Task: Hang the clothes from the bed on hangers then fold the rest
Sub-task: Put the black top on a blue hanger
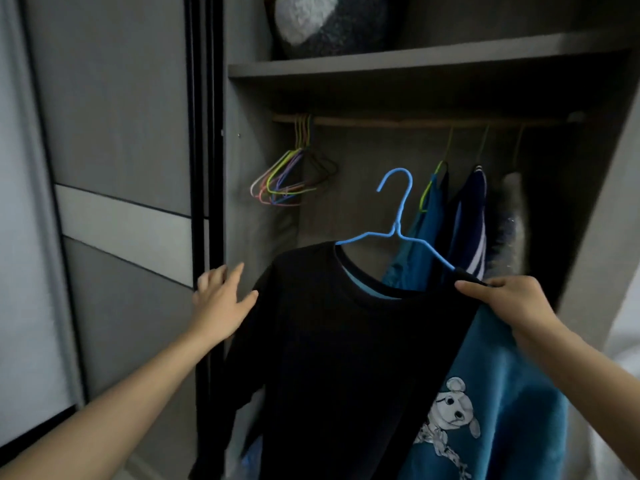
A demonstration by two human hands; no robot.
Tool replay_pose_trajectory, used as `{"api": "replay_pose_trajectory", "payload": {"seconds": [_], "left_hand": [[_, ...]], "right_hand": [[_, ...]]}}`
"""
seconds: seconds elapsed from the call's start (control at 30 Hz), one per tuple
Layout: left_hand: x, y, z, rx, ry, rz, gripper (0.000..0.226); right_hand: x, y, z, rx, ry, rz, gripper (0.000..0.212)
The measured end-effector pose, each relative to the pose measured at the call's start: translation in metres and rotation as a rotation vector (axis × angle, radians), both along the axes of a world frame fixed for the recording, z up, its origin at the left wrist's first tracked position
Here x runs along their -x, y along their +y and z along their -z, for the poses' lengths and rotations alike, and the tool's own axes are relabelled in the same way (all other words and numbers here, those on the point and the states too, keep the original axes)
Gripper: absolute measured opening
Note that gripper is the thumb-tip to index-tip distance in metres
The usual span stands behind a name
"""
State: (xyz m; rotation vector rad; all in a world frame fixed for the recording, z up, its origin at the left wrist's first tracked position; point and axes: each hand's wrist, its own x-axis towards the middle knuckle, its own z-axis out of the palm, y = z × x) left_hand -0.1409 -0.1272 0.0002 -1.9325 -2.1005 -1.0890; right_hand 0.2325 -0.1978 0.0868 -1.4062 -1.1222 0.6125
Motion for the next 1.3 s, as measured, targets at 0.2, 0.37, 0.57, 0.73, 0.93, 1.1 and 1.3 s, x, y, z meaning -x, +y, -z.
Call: {"api": "replay_pose_trajectory", "payload": {"seconds": [0.2,0.37,0.57,0.73,0.93,1.1,1.3], "left_hand": [[0.028,0.098,-0.048,-0.132,0.088,-0.094,0.068],[0.058,0.156,-0.078,-0.286,0.099,-0.126,0.068],[0.081,0.22,-0.085,-0.341,0.114,-0.087,0.073],[0.076,0.26,-0.101,-0.509,0.212,0.076,0.066],[0.085,0.29,-0.13,-0.764,0.23,0.095,0.065],[0.112,0.31,-0.14,-0.79,0.206,0.041,0.069],[0.128,0.337,-0.115,-0.726,0.244,0.084,0.082]], "right_hand": [[0.032,0.074,-0.014,0.093,0.282,0.004,0.015],[0.076,0.13,-0.021,0.148,0.388,-0.008,0.014],[0.093,0.16,-0.037,0.07,0.46,0.151,0.011],[0.104,0.172,-0.075,-0.045,0.399,0.306,0.008],[0.107,0.203,-0.107,-0.109,0.362,0.437,0.024],[0.111,0.232,-0.12,-0.126,0.338,0.519,0.045],[0.116,0.259,-0.14,-0.169,0.299,0.539,0.045]]}}
